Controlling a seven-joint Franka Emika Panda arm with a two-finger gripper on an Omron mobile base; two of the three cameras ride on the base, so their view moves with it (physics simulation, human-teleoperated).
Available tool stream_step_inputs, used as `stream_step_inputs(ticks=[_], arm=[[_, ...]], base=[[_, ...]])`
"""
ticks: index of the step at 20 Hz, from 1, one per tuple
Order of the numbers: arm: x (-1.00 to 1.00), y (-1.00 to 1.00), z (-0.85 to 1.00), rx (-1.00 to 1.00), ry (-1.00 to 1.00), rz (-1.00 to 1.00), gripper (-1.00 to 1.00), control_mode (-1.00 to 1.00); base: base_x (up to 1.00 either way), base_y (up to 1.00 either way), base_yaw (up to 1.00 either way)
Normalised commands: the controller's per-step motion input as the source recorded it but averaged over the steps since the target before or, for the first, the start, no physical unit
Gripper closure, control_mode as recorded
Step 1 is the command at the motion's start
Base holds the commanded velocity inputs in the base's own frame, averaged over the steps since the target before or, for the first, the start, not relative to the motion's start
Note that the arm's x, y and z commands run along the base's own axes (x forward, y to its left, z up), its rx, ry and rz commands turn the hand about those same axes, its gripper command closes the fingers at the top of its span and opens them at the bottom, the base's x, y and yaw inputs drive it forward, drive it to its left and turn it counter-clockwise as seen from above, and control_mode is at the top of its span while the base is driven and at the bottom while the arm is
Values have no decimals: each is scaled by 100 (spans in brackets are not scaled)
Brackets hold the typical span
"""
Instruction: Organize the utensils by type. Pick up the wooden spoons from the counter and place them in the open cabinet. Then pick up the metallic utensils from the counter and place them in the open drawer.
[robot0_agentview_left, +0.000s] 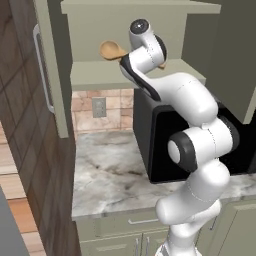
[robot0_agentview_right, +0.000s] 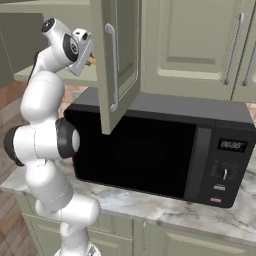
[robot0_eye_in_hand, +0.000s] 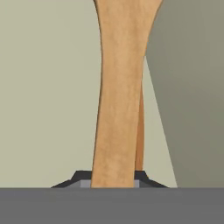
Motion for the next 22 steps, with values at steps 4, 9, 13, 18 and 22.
stream_step_inputs(ticks=[4, 9, 13, 18, 22], arm=[[48, 1, 0, 0, -1, 0, 100, -100], [20, 9, 0, -1, -1, 0, -100, -100], [0, 0, 0, 0, -3, -1, -100, -100], [-7, 0, 0, 0, -9, -3, -100, -100], [-4, 0, 0, 1, -7, -8, -100, -100]], base=[[0, 0, 0], [0, 0, 0], [0, 0, 0], [0, 0, 0], [0, 0, 0]])
